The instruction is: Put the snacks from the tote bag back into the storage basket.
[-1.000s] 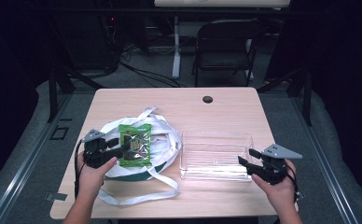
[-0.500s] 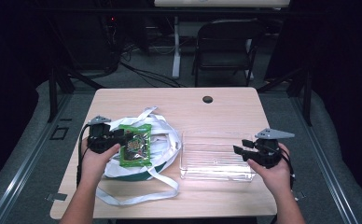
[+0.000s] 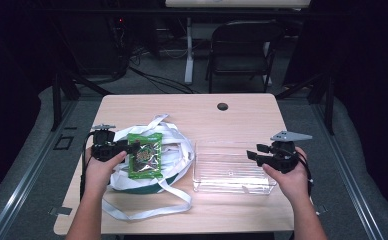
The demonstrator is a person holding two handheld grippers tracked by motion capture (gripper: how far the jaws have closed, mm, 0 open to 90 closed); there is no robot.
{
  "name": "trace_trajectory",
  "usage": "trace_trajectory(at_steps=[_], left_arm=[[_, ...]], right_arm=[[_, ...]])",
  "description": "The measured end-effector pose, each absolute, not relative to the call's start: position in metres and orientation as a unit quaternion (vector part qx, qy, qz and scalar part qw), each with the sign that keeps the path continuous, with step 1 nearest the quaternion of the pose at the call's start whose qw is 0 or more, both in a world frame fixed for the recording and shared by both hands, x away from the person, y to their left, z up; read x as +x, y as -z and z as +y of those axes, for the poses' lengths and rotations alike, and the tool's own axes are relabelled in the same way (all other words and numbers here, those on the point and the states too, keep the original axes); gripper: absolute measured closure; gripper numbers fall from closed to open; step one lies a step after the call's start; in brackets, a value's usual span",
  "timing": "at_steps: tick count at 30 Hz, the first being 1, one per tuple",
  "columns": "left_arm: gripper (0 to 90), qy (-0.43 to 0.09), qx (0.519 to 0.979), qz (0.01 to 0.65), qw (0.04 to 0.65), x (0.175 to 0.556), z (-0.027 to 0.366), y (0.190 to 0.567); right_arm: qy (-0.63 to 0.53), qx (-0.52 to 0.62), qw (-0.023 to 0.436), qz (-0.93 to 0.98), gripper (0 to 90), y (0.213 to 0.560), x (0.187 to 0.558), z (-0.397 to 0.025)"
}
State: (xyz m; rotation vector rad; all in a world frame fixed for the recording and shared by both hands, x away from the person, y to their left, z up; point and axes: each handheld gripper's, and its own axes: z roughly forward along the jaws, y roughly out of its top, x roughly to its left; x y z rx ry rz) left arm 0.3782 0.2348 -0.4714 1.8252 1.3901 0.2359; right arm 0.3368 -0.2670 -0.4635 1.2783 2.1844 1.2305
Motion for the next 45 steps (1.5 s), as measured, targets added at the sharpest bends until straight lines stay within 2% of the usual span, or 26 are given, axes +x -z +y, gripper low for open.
trace_trajectory(at_steps=[12,40,43,45], left_arm=[[36.8,-0.066,0.725,0.564,0.39,0.386,0.242,0.487],[35.7,-0.005,0.743,0.565,0.358,0.402,0.23,0.524],[39.4,-0.001,0.746,0.561,0.359,0.402,0.229,0.524],[45.4,0.001,0.748,0.559,0.357,0.402,0.228,0.524]], right_arm=[[-0.427,0.454,0.16,0.765,47.0,0.469,0.336,-0.269],[-0.425,0.462,0.153,0.763,46.8,0.472,0.332,-0.275],[-0.429,0.464,0.154,0.76,46.7,0.472,0.332,-0.276],[-0.43,0.466,0.155,0.758,46.8,0.472,0.332,-0.278]])
